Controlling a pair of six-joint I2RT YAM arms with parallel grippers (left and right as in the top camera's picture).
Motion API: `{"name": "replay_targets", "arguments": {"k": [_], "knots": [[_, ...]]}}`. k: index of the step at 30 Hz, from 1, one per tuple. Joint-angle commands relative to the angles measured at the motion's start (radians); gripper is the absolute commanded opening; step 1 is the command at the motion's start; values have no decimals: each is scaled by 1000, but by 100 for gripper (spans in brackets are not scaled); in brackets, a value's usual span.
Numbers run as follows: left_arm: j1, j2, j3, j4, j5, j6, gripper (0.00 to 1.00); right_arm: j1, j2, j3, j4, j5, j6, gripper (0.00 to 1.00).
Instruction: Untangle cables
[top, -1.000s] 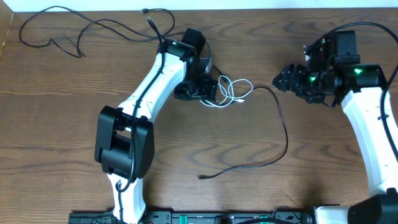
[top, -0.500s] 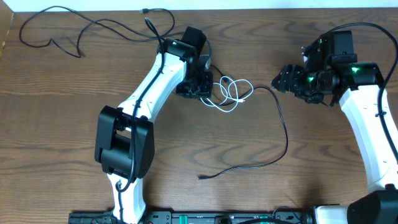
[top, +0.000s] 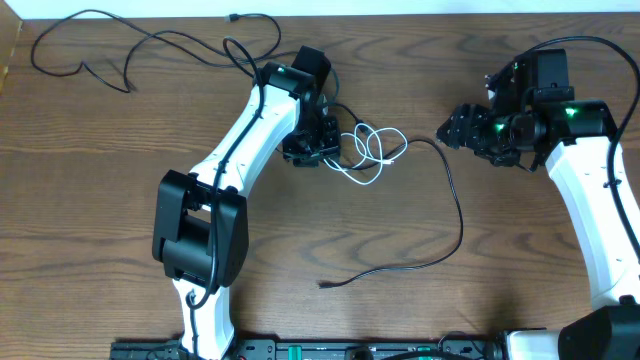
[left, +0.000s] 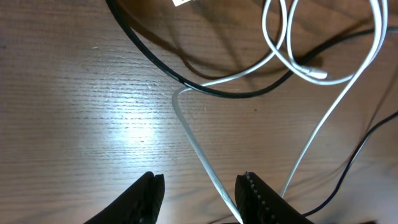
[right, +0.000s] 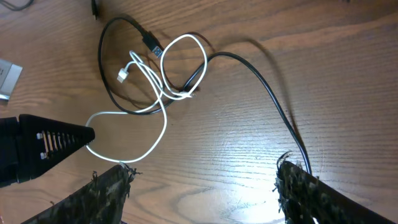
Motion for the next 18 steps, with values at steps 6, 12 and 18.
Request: {"name": "replay_targets", "arguments": {"k": [6, 12, 18], "knots": [[-32, 17, -2, 19, 5, -109, 42, 6, 0, 2, -1, 1, -31, 74], [-46, 17, -2, 22, 5, -174, 38, 6, 0, 2, -2, 1, -34, 74], [-45, 17, -2, 22, 5, -188, 36, 6, 0, 2, -1, 2, -34, 75]]}}
